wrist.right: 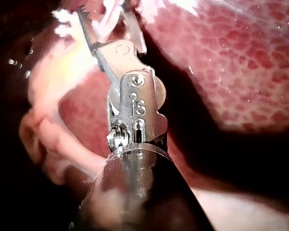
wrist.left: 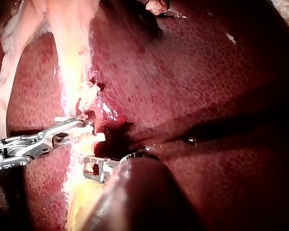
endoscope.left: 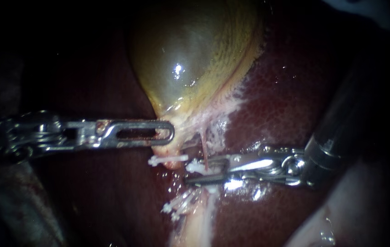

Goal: Going back second clip right tube

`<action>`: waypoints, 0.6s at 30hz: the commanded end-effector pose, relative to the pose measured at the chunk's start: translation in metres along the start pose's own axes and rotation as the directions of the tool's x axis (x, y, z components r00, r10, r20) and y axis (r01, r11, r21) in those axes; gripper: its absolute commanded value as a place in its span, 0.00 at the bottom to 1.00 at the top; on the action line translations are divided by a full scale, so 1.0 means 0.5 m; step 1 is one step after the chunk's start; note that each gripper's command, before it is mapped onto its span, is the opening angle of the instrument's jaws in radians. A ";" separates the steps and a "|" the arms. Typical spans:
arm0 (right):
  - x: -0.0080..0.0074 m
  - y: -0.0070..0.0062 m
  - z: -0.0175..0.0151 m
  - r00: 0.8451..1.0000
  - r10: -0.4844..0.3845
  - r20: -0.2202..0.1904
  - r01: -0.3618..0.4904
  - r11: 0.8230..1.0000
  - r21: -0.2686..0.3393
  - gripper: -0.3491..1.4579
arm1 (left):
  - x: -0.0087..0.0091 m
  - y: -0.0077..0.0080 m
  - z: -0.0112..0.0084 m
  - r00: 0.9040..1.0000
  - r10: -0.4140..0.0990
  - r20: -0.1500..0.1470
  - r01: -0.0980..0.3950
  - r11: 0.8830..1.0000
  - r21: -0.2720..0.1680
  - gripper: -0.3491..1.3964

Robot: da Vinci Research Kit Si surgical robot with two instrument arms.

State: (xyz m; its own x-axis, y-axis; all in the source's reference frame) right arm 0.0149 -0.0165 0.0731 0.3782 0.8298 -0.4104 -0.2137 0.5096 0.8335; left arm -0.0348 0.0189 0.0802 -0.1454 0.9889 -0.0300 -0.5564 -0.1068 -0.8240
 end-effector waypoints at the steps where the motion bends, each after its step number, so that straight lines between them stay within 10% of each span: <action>1: 0.0000 0.0000 0.0000 1.000 -0.001 0.000 0.001 1.000 0.001 0.38 | 0.0000 0.0000 0.0000 1.000 0.000 0.000 0.000 1.000 0.000 0.00; 18: 0.0005 0.0002 -0.0010 1.000 0.001 0.001 -0.001 1.000 0.002 0.45 | 0.0000 0.0000 0.0001 1.000 0.000 0.000 0.000 1.000 0.000 0.00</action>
State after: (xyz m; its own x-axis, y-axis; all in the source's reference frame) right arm 0.0145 -0.0162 0.0729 0.3788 0.8299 -0.4095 -0.2121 0.5086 0.8345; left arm -0.0348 0.0189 0.0802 -0.1452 0.9890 -0.0299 -0.5567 -0.1067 -0.8238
